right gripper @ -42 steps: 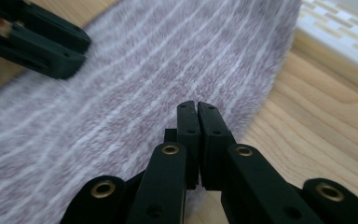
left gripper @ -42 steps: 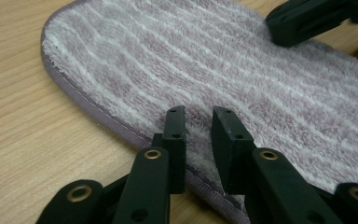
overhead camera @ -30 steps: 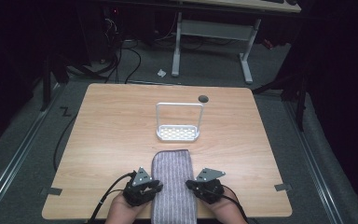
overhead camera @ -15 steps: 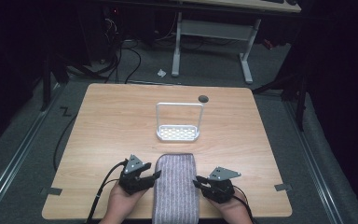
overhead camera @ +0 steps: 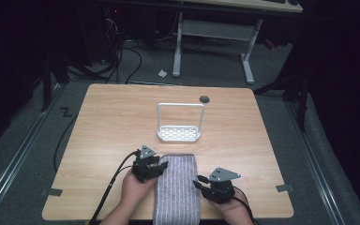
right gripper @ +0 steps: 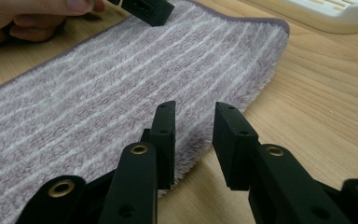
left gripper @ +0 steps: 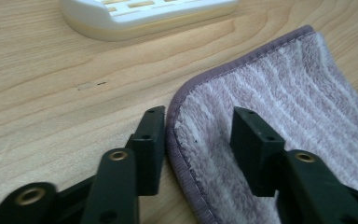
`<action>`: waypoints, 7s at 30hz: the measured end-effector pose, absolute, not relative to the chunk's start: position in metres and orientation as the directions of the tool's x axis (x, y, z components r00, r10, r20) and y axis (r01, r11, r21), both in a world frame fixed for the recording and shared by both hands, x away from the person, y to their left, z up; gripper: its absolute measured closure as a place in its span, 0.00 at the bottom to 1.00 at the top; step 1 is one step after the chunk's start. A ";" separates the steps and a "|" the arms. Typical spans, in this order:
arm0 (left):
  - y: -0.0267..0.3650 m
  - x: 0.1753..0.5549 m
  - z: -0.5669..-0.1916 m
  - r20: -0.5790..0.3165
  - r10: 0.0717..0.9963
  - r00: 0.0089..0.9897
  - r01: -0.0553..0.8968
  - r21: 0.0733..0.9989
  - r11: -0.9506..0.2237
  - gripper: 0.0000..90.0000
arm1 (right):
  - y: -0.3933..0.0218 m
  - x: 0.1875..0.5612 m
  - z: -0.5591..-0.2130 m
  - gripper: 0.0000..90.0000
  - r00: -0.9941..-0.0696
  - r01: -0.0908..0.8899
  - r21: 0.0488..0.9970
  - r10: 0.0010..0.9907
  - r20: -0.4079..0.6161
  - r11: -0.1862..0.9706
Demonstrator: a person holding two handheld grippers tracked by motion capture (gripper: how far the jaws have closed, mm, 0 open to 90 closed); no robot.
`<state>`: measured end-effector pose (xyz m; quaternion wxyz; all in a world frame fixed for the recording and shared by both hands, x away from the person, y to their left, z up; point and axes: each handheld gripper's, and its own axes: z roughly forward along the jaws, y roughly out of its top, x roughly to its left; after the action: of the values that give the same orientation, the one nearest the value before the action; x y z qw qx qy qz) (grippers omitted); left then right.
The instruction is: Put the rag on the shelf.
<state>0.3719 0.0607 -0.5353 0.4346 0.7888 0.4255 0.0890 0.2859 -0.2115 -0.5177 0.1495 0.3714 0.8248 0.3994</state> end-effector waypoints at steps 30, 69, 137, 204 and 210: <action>0.063 0.373 -0.537 -0.269 0.729 0.629 0.615 0.746 -0.256 0.89 | -0.183 0.358 -0.524 0.68 -0.509 0.606 0.716 0.860 0.015 0.346; 0.073 0.347 -0.520 -0.251 0.734 0.631 0.484 0.867 -0.120 0.90 | -0.177 0.328 -0.510 0.94 -0.541 0.447 0.843 0.841 -0.011 0.299; 0.052 0.392 -0.349 0.014 0.748 0.664 0.084 0.992 -0.094 0.90 | -0.195 0.364 -0.340 0.94 -0.448 0.063 0.991 0.891 -0.080 0.121; 0.061 0.501 -0.357 -0.083 0.821 0.564 0.304 0.946 -0.113 0.57 | -0.191 0.488 -0.353 0.61 -0.453 0.315 0.927 0.890 -0.042 0.205; 0.063 0.482 -0.358 -0.043 0.821 0.569 0.290 0.945 -0.151 0.55 | -0.192 0.472 -0.356 0.58 -0.451 0.300 0.929 0.890 -0.064 0.219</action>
<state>0.4822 0.0633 -0.3580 0.5229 0.7148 0.3887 0.2542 0.4720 -0.1919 -0.3555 0.3172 0.4171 0.7133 0.4654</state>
